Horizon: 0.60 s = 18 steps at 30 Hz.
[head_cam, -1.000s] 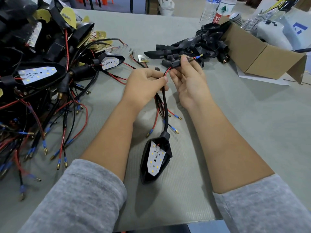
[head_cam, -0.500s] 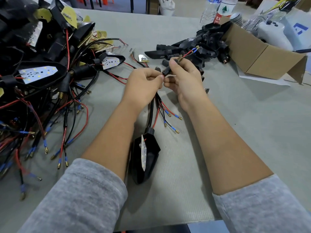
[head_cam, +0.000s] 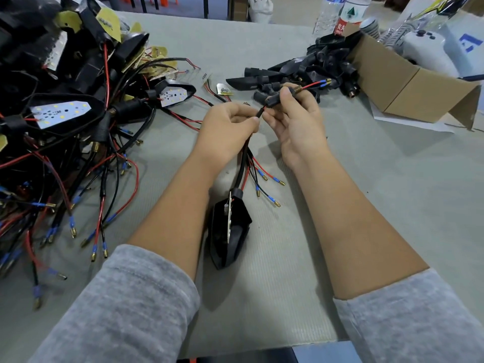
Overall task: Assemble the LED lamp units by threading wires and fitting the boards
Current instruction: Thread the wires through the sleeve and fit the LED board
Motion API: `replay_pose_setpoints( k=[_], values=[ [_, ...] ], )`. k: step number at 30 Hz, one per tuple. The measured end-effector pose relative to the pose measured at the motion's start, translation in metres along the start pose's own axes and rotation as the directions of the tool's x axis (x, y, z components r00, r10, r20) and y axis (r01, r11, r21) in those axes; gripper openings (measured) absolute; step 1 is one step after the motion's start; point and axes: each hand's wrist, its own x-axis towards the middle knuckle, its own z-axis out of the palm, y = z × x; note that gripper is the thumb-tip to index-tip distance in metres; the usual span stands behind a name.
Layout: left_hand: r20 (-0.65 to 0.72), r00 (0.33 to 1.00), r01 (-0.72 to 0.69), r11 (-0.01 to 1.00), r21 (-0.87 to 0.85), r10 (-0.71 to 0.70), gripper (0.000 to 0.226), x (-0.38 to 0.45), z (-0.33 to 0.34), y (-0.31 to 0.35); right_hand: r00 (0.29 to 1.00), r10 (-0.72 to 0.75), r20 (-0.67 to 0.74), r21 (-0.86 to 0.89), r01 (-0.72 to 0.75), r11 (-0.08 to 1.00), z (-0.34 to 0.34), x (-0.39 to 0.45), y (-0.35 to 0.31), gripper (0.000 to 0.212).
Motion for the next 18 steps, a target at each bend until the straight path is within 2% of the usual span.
replay_pose_setpoints(
  k=[9,18],
  values=[
    [0.014,0.999,-0.039,0.999,0.005,0.039,0.017,0.0029,-0.0019,-0.0036,0.999,0.035,0.026,-0.095,-0.032,0.995,-0.0005,0.0007,0.0001,0.005],
    [-0.059,0.998,-0.017,0.998,-0.061,0.014,0.015,0.005,-0.0022,-0.0073,0.997,0.064,0.032,-0.12,-0.06,0.991,-0.0015,0.0,-0.0015,0.015]
  ],
)
